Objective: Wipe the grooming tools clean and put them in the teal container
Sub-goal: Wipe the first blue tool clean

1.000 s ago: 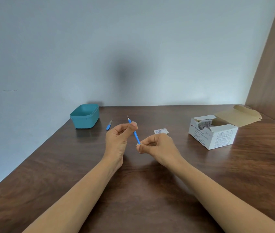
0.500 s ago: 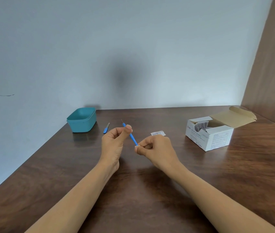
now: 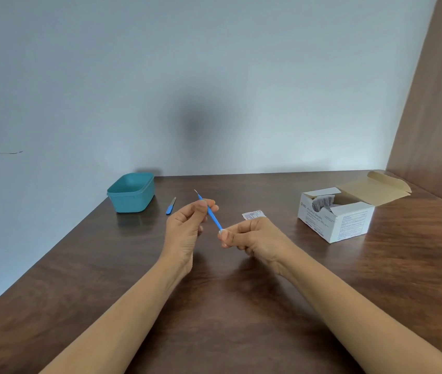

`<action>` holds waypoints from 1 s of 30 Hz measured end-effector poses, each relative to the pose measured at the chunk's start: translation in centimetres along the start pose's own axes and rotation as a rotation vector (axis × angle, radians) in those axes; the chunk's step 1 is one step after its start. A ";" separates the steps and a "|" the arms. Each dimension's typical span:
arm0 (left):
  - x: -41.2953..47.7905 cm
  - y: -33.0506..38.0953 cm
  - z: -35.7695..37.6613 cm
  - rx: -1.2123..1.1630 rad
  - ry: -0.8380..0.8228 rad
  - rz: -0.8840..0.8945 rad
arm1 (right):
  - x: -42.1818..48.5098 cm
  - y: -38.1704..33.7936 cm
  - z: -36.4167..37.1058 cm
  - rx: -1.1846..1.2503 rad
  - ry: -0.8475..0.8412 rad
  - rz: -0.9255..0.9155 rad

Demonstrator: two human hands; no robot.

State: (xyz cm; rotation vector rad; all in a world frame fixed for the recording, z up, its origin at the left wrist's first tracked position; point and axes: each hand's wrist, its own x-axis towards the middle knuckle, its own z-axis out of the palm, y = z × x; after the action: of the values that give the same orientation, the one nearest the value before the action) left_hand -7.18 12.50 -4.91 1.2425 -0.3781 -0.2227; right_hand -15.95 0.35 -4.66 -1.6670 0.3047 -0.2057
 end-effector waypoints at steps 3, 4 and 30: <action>-0.1 0.0 0.1 0.018 0.072 0.026 | -0.1 0.1 0.1 -0.223 0.112 -0.135; -0.1 0.0 0.1 0.035 0.086 0.042 | 0.0 0.3 0.2 -0.312 0.158 -0.170; 0.0 -1.7 0.3 0.304 -0.041 0.126 | 0.5 1.9 0.9 -0.288 0.315 -0.315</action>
State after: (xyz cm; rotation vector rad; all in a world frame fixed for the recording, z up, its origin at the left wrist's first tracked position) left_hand -7.28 11.68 -6.41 1.5084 -0.5378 -0.0841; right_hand -15.34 0.84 -6.65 -1.9650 0.3163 -0.6920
